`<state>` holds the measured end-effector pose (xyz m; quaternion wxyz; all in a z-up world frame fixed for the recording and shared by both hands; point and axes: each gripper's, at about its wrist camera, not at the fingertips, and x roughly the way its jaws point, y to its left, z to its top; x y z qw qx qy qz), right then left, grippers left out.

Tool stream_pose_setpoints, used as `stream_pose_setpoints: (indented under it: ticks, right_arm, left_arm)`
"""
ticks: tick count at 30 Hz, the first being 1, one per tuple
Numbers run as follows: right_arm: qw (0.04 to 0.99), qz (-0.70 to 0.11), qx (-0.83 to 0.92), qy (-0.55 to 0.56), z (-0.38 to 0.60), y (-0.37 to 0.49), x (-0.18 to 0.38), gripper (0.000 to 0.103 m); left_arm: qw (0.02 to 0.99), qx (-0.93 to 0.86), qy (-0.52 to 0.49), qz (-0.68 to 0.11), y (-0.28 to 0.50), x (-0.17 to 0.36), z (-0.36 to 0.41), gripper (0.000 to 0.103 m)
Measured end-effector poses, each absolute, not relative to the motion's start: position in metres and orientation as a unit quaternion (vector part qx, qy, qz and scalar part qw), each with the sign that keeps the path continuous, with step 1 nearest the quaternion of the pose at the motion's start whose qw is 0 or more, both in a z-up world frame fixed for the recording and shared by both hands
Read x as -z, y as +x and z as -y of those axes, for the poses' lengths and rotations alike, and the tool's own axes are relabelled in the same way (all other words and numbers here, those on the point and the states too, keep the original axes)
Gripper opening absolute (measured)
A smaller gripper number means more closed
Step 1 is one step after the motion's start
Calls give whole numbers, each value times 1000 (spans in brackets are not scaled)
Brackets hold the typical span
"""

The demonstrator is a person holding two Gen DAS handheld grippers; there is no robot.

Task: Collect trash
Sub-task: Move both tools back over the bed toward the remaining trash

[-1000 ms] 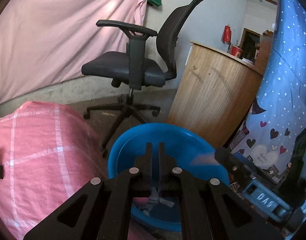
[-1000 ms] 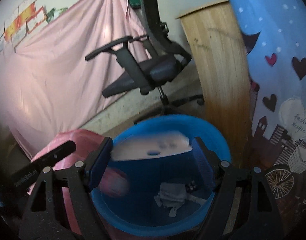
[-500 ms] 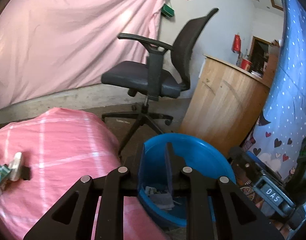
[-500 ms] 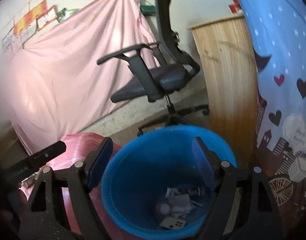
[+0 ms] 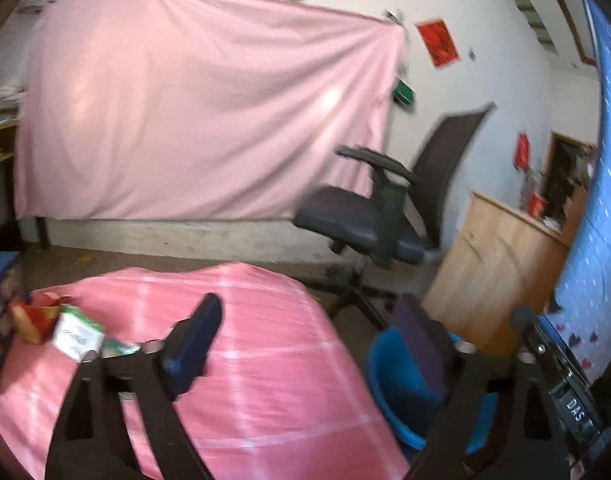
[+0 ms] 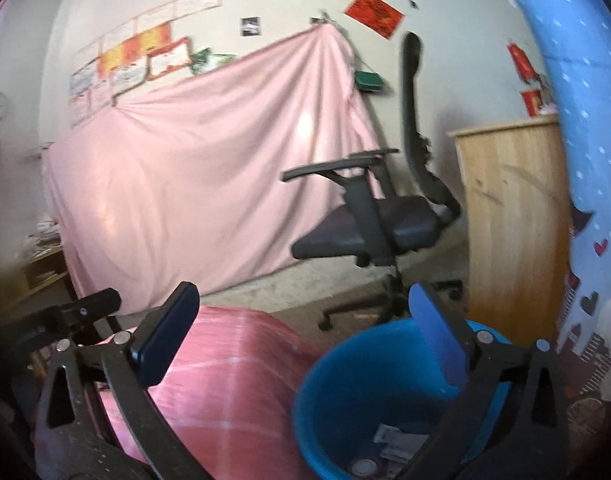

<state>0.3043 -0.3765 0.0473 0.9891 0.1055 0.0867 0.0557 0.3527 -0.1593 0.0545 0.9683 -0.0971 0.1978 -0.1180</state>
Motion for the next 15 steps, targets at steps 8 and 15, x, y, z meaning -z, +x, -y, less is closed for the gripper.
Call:
stream_pose_setpoints:
  ticks: [8, 15]
  right_arm:
    - [991, -36, -110, 65, 321, 296, -61, 103]
    - [987, -18, -154, 28, 272, 294, -62, 103]
  left_arm:
    - [986, 35, -89, -139, 315, -57, 97, 101]
    - [990, -14, -81, -114, 290, -45, 60, 101]
